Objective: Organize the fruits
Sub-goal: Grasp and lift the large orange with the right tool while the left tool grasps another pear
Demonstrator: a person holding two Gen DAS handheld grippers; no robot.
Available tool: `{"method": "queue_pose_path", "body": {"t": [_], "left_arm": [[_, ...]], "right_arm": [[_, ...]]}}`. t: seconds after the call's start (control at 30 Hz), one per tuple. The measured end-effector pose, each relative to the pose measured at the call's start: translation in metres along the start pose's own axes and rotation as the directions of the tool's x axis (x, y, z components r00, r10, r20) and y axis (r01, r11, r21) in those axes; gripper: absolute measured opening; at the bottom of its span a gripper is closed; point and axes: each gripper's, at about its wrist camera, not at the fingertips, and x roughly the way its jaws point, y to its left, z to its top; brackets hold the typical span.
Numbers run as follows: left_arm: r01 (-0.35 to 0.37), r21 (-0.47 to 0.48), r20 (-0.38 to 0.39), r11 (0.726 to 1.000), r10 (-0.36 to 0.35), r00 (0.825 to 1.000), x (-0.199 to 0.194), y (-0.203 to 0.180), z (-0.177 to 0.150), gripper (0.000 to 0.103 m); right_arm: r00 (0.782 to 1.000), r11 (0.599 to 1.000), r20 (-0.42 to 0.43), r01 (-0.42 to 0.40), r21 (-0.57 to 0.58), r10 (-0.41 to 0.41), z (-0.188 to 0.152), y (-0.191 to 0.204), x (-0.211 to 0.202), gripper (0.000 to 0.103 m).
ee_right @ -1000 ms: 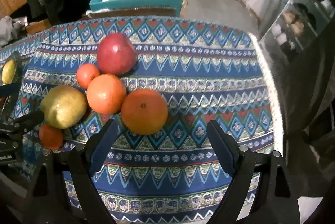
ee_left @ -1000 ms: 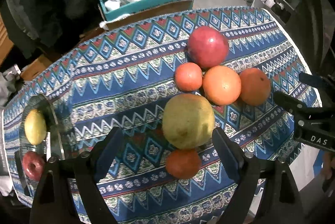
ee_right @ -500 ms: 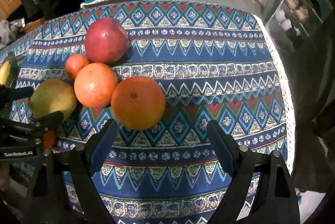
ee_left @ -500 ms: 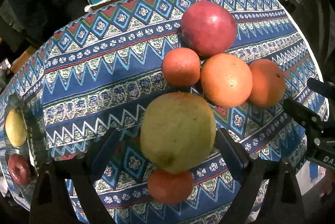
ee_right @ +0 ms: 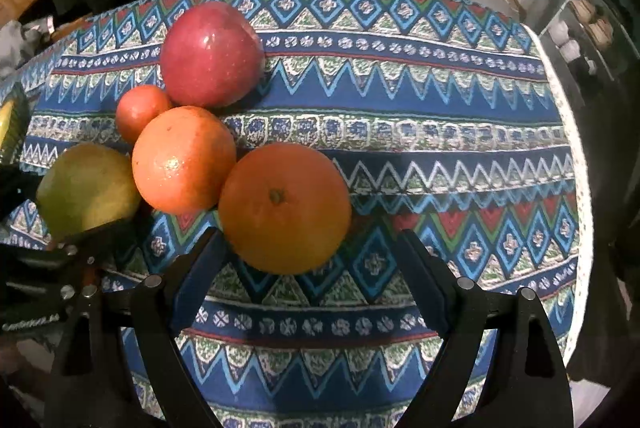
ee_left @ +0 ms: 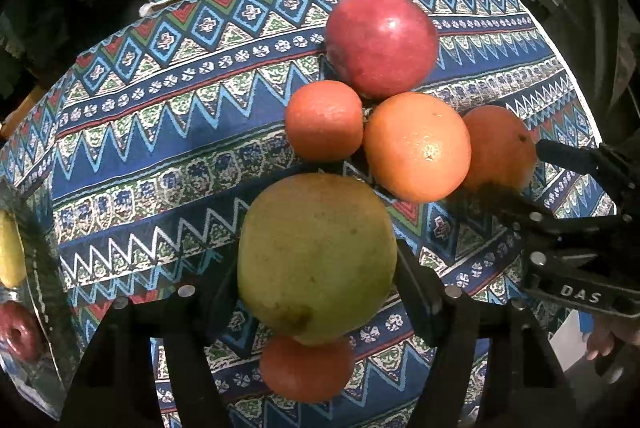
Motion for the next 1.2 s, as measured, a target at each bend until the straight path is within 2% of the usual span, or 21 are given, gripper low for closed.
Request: {"method": "queue_pose_path", "body": {"t": [0.3, 0.4, 0.63, 0.87, 1.2], "left_arm": [[0.005, -0.028, 0.016, 1.000, -0.004, 1.000, -0.013, 0.018, -0.002, 0.072], [0.011, -0.031, 0.023, 0.999, -0.010, 1.000, -0.016, 0.021, -0.004, 0.072], [-0.006, -0.022, 0.045, 1.000, 0.007, 0.999, -0.026, 0.025, -0.007, 0.072], [-0.013, -0.024, 0.068, 1.000, 0.015, 0.998, -0.042, 0.028, -0.012, 0.072], [-0.011, -0.035, 0.113, 0.999, 0.015, 0.993, -0.072, 0.034, -0.023, 0.072]], "right_arm": [[1.000, 0.999, -0.015, -0.012, -0.032, 0.011, 0.008, 0.013, 0.023, 0.085], [0.999, 0.999, -0.024, -0.028, -0.041, 0.027, 0.011, 0.016, 0.031, 0.070], [0.999, 0.999, -0.020, -0.027, -0.024, 0.026, 0.011, 0.024, 0.041, 0.066], [1.000, 1.000, 0.015, 0.005, -0.001, -0.005, -0.005, 0.009, 0.013, 0.066], [0.993, 1.000, 0.114, 0.021, 0.017, -0.022, -0.005, 0.014, -0.036, 0.065]]}}
